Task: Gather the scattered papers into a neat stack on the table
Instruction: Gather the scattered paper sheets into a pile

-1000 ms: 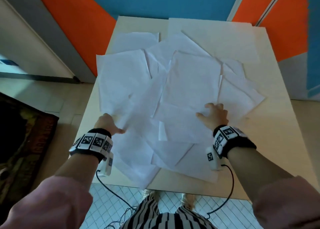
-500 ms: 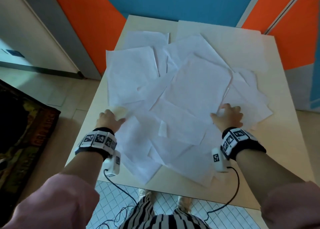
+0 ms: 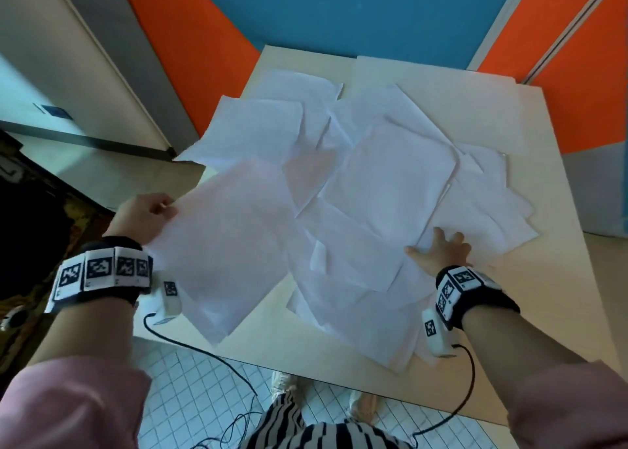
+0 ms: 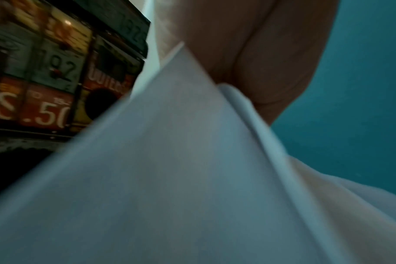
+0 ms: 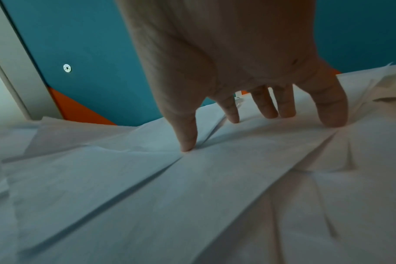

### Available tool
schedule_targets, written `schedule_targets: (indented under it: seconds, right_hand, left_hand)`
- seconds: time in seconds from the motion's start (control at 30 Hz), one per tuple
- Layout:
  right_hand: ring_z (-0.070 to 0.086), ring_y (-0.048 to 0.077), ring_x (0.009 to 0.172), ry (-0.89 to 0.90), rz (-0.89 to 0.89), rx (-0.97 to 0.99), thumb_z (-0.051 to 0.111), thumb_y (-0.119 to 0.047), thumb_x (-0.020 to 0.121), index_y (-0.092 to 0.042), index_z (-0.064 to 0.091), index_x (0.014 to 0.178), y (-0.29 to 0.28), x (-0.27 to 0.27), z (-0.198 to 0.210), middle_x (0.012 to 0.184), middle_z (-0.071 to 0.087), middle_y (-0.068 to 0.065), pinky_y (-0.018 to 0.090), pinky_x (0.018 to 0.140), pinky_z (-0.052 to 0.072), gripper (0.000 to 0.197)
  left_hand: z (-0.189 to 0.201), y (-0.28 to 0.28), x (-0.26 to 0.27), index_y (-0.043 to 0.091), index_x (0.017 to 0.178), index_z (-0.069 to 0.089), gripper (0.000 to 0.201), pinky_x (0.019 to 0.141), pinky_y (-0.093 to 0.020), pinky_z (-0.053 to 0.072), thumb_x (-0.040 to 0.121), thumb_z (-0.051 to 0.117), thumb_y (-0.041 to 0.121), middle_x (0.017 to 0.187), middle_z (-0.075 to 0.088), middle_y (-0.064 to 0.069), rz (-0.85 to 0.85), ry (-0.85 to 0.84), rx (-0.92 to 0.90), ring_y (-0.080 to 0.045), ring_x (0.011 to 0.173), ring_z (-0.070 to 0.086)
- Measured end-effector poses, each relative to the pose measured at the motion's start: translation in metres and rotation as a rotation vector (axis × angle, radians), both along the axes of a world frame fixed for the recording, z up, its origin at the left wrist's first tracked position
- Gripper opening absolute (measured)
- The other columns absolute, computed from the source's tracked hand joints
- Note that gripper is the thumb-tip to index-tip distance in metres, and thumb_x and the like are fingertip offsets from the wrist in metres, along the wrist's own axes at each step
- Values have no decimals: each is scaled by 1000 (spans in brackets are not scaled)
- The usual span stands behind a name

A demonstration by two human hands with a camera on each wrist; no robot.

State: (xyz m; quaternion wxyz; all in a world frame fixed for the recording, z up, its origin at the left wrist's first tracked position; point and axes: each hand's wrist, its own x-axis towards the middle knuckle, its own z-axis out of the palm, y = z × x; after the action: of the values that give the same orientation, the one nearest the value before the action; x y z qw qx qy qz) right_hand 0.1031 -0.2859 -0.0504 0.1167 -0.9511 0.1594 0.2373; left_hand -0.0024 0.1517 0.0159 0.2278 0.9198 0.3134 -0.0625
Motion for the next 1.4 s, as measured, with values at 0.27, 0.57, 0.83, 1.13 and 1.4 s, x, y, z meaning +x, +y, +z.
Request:
schedule_targets:
  seconds: [0.27,0.57,0.83,1.13,1.4]
  right_hand:
    - [26,38,133,12,24,-19,58,-46,84,-12,26,144,5,3,1,145,23,19,47,103,36,76]
    - [28,39,132,18,33,-23,59,-46,82,-12,28,143,5,3,1,144,25,19,48,104,35,77]
    - [28,39,132,18,38,-30,59,-47,83,-12,28,143,5,4,1,143,26,19,46,103,36,77]
    - [30,39,130,-3,27,-14,61,-46,82,-10,32,139,5,4,0,141,28,19,45,101,38,73]
    - [28,37,131,-6,9,25,60,-44,83,-11,33,138,7,2,0,140,28,18,47,99,42,69]
  left_hand:
    - [-2,-7,-27,-2,103,62,20,73,-28,35,94,47,10,90,60,-26,91,-117,-73,-26,84,51]
    - [-14,-29,-38,0,107,62,22,80,-36,45,93,50,12,101,66,-28,46,-14,-48,-37,94,60]
    - [63,-36,-20,0,102,68,20,75,-27,35,90,54,8,96,67,-23,-53,-274,111,-29,86,57]
    - [100,-29,10,3,97,65,23,58,-4,32,86,48,13,59,59,16,112,-736,93,18,60,50]
    - [33,-93,72,-4,104,62,25,78,-39,45,91,45,8,107,63,-30,176,-509,-203,-40,101,59]
